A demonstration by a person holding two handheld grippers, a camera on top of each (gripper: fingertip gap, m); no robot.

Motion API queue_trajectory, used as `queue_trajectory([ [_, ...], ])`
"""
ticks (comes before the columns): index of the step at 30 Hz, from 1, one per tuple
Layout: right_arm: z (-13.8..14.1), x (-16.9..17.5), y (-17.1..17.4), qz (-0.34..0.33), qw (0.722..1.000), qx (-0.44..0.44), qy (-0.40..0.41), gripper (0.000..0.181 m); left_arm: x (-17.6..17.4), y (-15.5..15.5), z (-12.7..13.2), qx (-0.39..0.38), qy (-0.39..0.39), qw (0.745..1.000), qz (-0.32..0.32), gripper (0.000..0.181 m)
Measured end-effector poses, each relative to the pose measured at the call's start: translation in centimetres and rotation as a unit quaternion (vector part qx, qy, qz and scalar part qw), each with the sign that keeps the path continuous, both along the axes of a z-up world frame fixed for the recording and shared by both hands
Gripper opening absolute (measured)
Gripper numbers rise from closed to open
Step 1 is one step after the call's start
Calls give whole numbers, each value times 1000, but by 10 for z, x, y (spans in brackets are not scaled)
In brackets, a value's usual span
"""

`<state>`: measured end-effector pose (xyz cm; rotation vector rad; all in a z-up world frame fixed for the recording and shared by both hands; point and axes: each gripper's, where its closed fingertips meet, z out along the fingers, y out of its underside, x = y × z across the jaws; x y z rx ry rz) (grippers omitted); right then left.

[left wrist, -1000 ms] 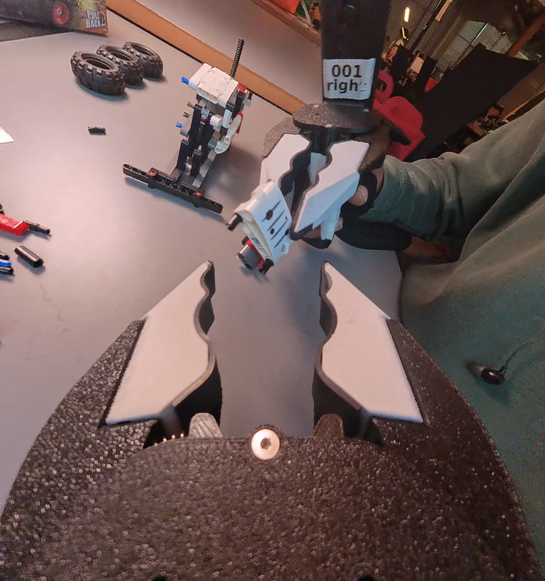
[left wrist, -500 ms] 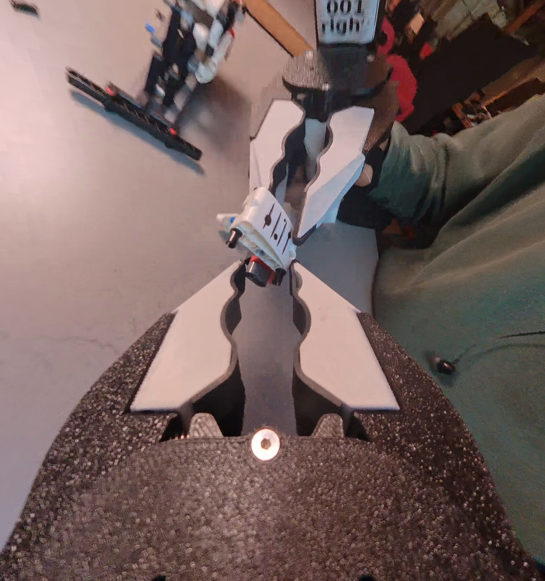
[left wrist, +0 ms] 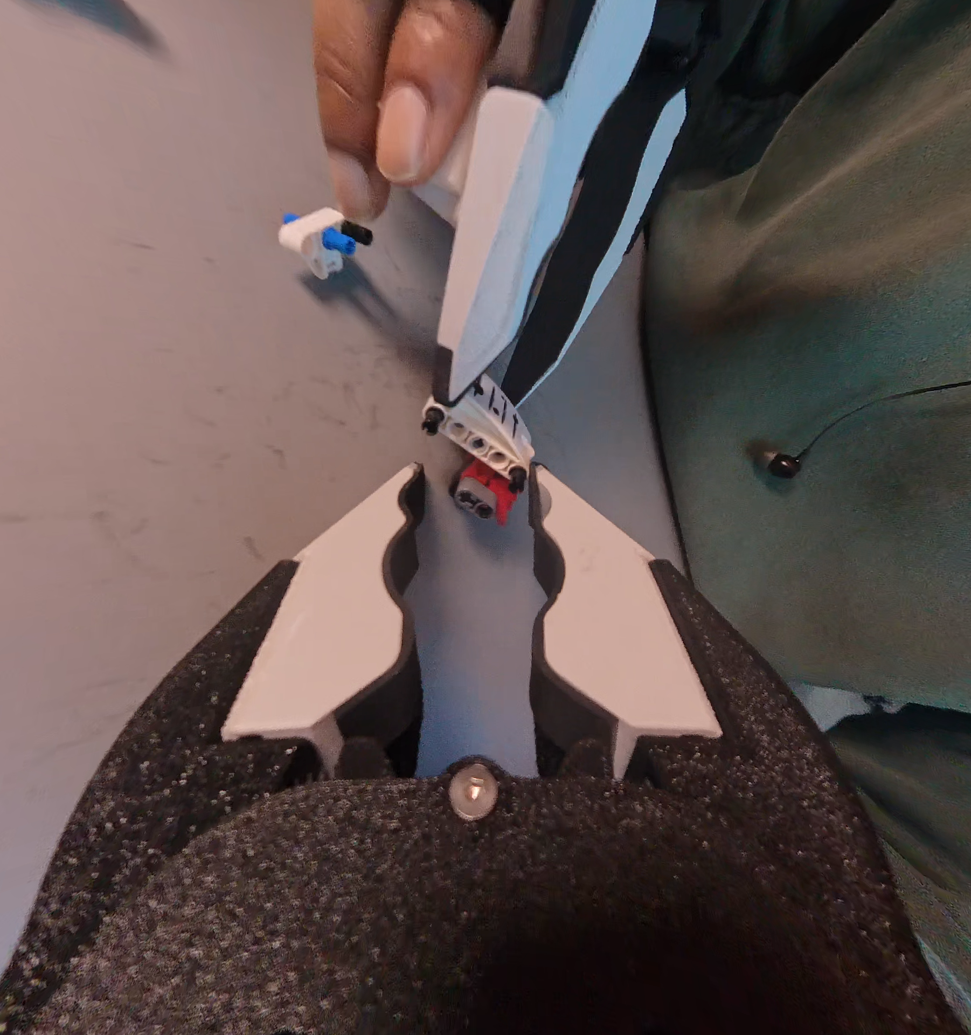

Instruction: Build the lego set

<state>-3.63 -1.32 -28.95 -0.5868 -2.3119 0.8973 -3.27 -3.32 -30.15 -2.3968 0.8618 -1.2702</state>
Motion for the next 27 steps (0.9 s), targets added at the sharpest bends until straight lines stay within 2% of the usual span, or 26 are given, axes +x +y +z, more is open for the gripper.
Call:
queue_trajectory([
  [4, -10, -1, 16, -41, 999, 24, -22, 26, -16, 16, 8, 83, 19, 995, 60, 45],
  [7, -10, -3, 25, -75, 996, 14, -40, 26, -23, 17, 11, 150, 62, 982, 101, 48],
  [11, -13, -3, 26, -91, 993, -3, -71, 26, -23, 18, 1, 217, 145, 956, 133, 49],
  [16, -7, -8, 27, -115, 990, -39, -69, 27, -12, 24, -6, 225, 160, 950, 143, 46],
  [18, -4, -9, 30, -129, 987, -59, -72, 27, -13, 27, -9, 210, 154, 954, 152, 36],
  [20, -2, -7, 33, -131, 986, -68, -71, 29, -15, 27, -9, 191, 134, 958, 164, 36],
  [24, 5, 6, 40, -97, 994, -38, -44, 35, -19, 25, -8, 172, 119, 962, 175, 38],
  [27, -2, 16, 58, -102, 993, -6, -51, 35, -22, 22, -7, 168, 119, 963, 173, 45],
])
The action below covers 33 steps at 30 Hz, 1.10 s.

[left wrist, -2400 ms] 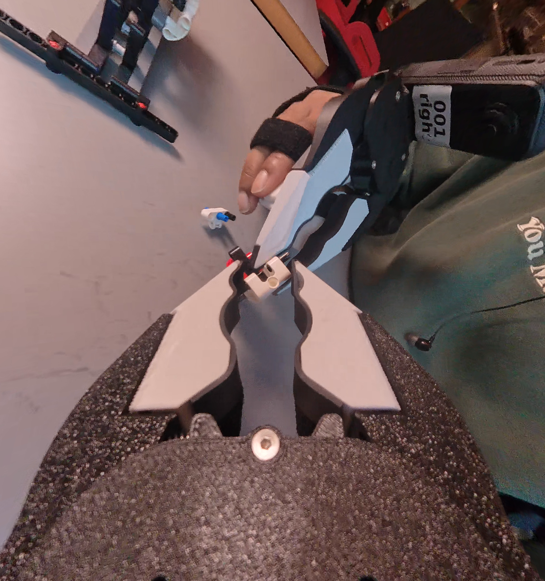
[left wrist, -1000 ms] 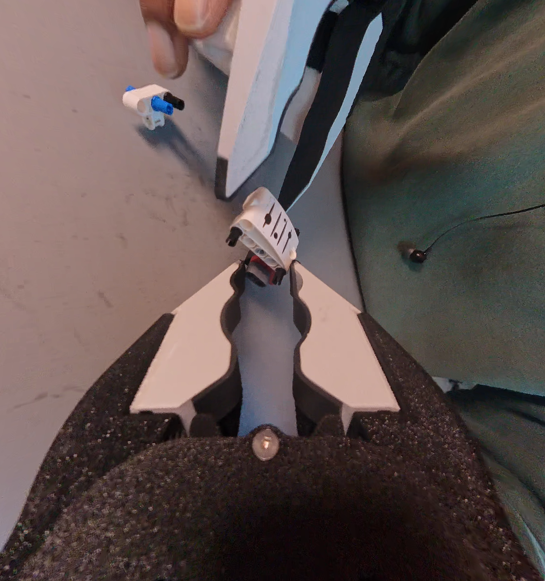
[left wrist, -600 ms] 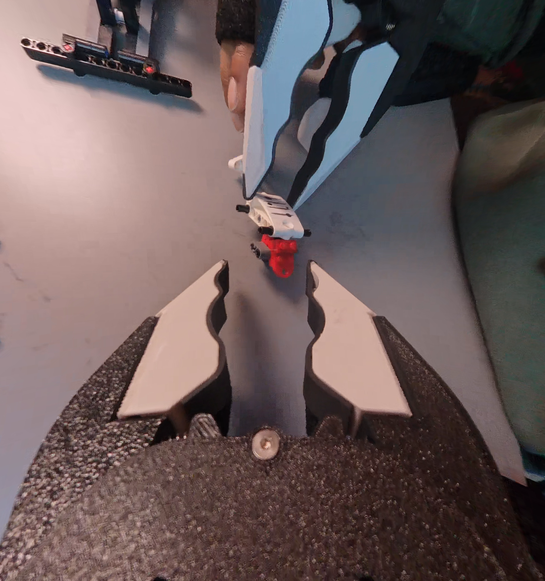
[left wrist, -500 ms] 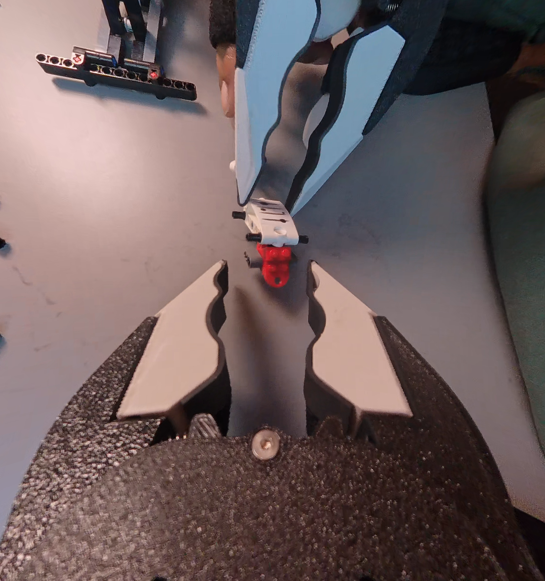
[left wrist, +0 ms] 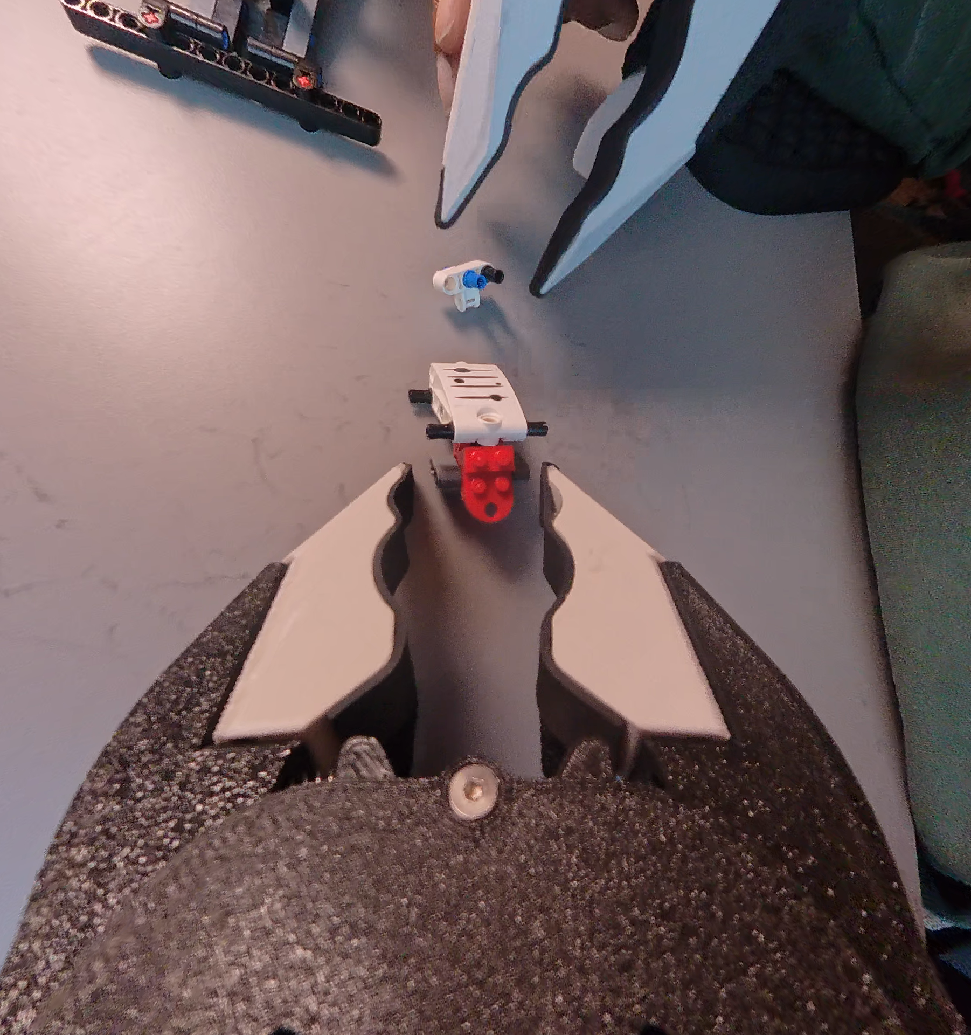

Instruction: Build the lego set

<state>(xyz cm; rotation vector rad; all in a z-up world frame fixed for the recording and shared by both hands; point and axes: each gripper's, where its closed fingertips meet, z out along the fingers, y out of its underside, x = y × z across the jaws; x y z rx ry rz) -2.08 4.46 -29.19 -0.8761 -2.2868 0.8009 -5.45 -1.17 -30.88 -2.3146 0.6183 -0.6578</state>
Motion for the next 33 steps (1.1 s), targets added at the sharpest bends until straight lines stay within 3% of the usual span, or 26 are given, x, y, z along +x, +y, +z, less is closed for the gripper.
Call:
queue_trajectory([
  [8, -8, 6, 12, -12, 1000, -12, -21, 30, -11, -4, 14, 51, 37, 998, -1, 39],
  [12, -13, 4, 5, -7, 1000, -1, -27, 30, -7, -4, 9, 46, 58, 997, -4, 37],
  [15, -19, 1, 8, -12, 999, 17, -27, 24, -6, -3, 5, 37, 57, 998, -1, 26],
  [20, -18, -1, 7, -17, 999, 12, -25, 11, -8, 5, 5, 37, 41, 998, 29, 26],
  [27, -14, -2, 9, -40, 998, -21, -34, 9, -9, 18, 5, 40, 24, 996, 80, 26],
  [33, 2, -4, 7, -44, 998, -46, -3, 8, -14, 18, 19, 69, 14, 994, 87, 42],
])
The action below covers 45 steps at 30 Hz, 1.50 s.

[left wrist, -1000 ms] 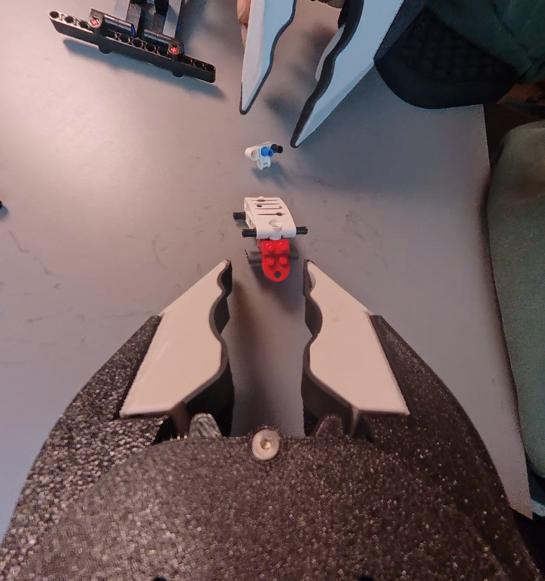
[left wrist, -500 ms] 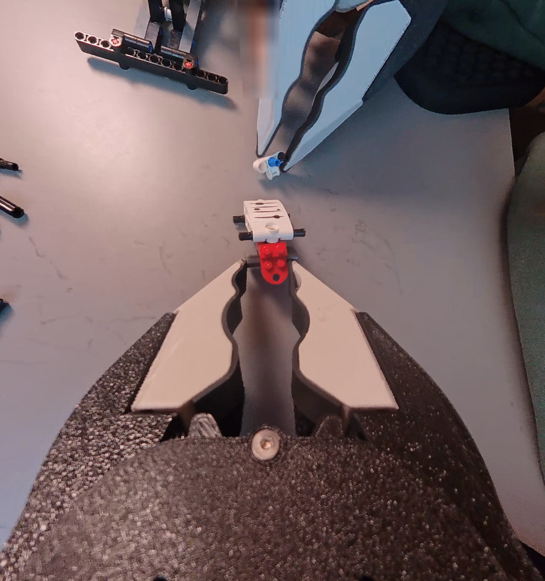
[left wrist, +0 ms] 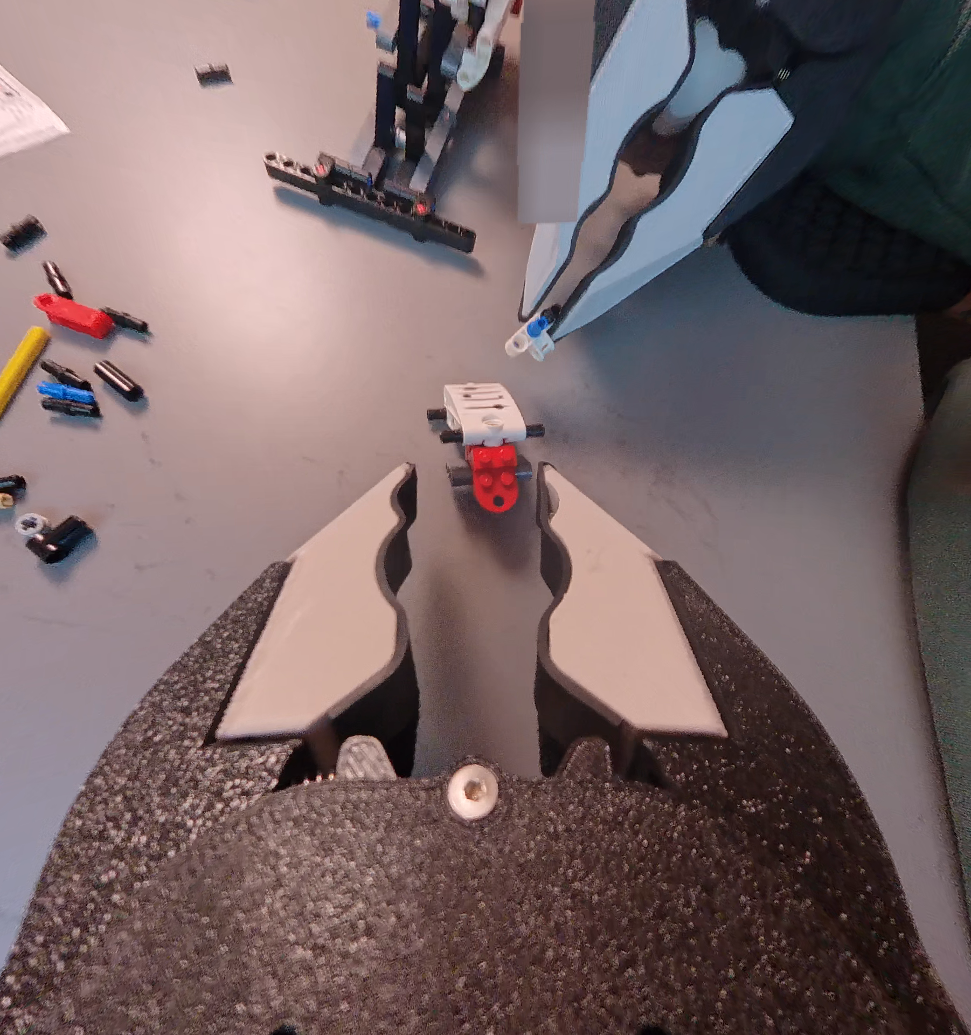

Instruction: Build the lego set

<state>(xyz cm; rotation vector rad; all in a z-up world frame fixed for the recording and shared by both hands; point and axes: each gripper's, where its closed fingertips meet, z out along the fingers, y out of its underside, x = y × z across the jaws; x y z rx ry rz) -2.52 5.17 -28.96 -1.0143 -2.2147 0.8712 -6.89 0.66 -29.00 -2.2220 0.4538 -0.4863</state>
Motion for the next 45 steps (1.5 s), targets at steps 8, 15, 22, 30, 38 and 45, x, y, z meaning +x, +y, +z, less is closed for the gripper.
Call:
queue_trajectory([
  [8, 26, -6, -24, 16, 996, -75, 44, 8, 19, 4, 52, 136, -61, 988, -29, 39],
  [15, 30, -8, -35, 28, 995, -71, 62, 8, 38, 5, 49, 120, -85, 988, -38, 27],
  [22, 43, -13, -36, 21, 992, -72, 102, 8, 32, 11, 44, 78, -161, 984, 6, 19],
  [30, 79, -13, -41, 30, 974, -138, 179, 7, 34, 4, 74, 99, -281, 955, -13, 14],
  [38, 140, -8, -54, 35, 912, -295, 284, 7, 38, -9, 132, 144, -545, 823, -73, 13],
  [45, 148, -7, -57, 32, 908, -277, 312, 21, 34, -14, 150, 171, -627, 754, -93, 13],
])
